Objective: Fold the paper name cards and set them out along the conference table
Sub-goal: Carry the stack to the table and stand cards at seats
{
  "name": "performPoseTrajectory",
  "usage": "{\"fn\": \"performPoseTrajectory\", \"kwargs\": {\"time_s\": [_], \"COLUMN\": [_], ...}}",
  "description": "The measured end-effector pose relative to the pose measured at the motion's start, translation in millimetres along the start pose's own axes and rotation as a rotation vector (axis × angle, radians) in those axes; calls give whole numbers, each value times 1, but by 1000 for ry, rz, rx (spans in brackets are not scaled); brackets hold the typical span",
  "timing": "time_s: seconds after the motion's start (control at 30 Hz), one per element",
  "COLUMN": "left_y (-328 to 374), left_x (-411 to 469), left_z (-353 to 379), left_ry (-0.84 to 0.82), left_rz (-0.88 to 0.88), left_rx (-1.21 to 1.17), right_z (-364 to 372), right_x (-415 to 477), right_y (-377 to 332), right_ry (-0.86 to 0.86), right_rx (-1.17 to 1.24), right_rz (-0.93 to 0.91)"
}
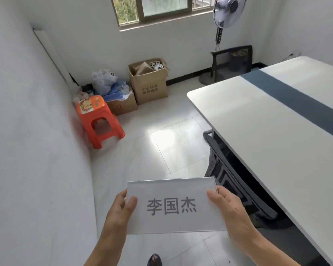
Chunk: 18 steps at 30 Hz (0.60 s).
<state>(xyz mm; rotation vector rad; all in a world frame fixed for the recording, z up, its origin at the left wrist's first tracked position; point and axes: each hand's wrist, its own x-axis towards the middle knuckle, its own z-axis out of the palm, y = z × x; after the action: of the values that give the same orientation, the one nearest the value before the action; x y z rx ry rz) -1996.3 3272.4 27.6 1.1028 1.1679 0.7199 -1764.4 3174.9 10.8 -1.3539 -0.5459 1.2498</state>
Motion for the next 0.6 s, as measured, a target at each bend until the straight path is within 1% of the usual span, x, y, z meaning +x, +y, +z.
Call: {"fn": "performPoseTrajectory", "kwargs": {"time_s": [0.1, 0.17, 0.27, 0.4, 0.5, 0.53, 0.6], "left_y": [15, 26, 55, 93, 113, 117, 120], "left_x": [65, 110, 173, 240, 274, 282, 295], "left_z": [4, 8, 17, 47, 86, 101, 133], "left_ry": [-109, -191, -309, -518, -694, -751, -848], "left_rz": [-22, -25, -14, -38, -31, -30, -33], "left_rx": [-1, 11, 36, 102, 153, 164, 191], "right_z": [6, 9, 13, 4, -15, -23, -44], "right_x": [39, 64, 93, 118, 124, 124, 126], "right_y": [-13, -19, -34, -62, -81, -86, -97], "right_ry": [71, 147, 228, 316, 407, 451, 538], "right_rx": [13, 26, 41, 15, -87, -160, -392], "right_rz": [-12, -27, -50, -53, -12, 2, 40]}}
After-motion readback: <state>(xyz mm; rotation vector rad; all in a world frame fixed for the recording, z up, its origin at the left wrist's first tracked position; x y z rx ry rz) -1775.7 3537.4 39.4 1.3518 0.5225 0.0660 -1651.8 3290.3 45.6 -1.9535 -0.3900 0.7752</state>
